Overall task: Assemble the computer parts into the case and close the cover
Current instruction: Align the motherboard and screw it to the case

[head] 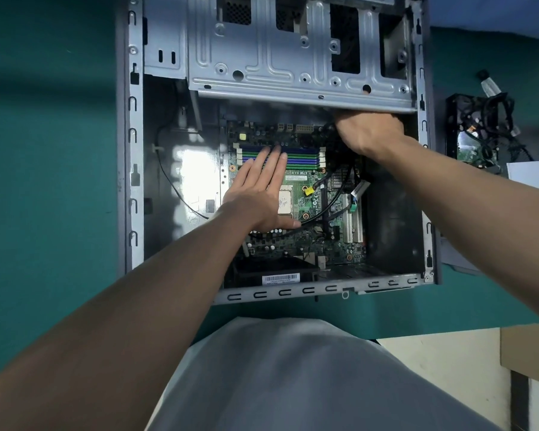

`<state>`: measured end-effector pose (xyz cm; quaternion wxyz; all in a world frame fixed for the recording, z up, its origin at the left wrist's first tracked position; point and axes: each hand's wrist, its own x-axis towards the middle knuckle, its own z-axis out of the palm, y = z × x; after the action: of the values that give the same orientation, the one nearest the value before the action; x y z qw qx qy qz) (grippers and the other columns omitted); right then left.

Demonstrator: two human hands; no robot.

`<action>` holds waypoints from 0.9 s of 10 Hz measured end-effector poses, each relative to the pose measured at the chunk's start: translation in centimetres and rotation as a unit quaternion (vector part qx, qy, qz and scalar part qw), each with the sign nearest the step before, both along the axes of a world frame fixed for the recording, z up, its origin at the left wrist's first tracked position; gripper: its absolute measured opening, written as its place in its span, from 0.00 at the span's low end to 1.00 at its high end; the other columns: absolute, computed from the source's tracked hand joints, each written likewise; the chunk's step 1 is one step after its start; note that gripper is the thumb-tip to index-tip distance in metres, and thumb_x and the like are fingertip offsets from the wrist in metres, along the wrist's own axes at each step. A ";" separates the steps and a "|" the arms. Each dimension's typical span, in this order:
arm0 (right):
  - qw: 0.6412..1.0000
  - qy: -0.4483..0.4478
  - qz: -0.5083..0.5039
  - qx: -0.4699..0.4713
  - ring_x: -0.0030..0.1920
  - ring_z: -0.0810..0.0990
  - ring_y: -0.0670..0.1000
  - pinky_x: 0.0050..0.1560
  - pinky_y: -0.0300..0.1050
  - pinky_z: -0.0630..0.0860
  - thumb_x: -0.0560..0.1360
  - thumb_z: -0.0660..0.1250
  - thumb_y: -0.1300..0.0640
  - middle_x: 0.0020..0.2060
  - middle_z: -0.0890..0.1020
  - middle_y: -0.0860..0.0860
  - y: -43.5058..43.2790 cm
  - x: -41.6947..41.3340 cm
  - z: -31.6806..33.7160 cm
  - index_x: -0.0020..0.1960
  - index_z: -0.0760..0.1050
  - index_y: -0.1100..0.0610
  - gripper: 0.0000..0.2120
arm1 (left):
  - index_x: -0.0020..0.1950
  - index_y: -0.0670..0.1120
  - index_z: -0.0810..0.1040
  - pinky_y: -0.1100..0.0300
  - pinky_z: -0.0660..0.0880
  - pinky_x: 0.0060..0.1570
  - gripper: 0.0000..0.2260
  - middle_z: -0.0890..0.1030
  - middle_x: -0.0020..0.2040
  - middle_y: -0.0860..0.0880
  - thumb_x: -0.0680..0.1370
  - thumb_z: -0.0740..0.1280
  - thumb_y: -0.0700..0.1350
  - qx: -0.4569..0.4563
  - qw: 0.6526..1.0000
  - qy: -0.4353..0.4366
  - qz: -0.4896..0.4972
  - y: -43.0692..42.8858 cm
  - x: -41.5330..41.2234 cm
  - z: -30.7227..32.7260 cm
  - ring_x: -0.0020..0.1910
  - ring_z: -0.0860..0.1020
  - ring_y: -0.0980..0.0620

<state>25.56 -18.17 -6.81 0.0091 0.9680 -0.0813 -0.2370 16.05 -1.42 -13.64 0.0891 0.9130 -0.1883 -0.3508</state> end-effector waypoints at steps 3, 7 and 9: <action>0.999 0.028 0.015 -0.023 0.62 0.74 0.65 0.62 0.62 0.69 0.82 0.48 0.48 0.63 0.75 0.59 0.1 0.1 0.1 0.65 0.70 0.57 0.21 | 0.68 0.46 0.19 0.53 0.26 0.64 0.55 0.22 0.72 0.48 0.69 0.55 0.76 0.000 1.000 -0.005 0.003 0.0 0.0 -0.3 0.71 0.24 0.49; 0.997 0.061 0.055 0.002 0.67 0.69 0.63 0.63 0.57 0.66 0.82 0.51 0.54 0.67 0.71 0.60 -1.0 1.2 -0.8 0.68 0.68 0.56 0.17 | 0.70 0.45 0.20 0.53 0.27 0.66 0.55 0.22 0.73 0.48 0.69 0.55 0.76 0.005 1.000 -0.011 0.001 0.0 0.0 -0.2 0.72 0.25 0.49; 0.998 0.032 0.046 0.031 0.63 0.72 0.64 0.57 0.54 0.70 0.80 0.53 0.56 0.59 0.74 0.62 -0.3 1.4 -1.2 0.61 0.70 0.58 0.14 | 0.70 0.45 0.21 0.53 0.27 0.65 0.55 0.22 0.72 0.48 0.70 0.56 0.76 0.008 1.000 -0.005 0.002 -0.1 0.0 0.0 0.72 0.24 0.49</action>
<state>26.97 -18.49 -7.99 -0.0077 0.9625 -0.0289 -0.2698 16.04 -1.50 -13.68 0.0818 0.9158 -0.1845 -0.3472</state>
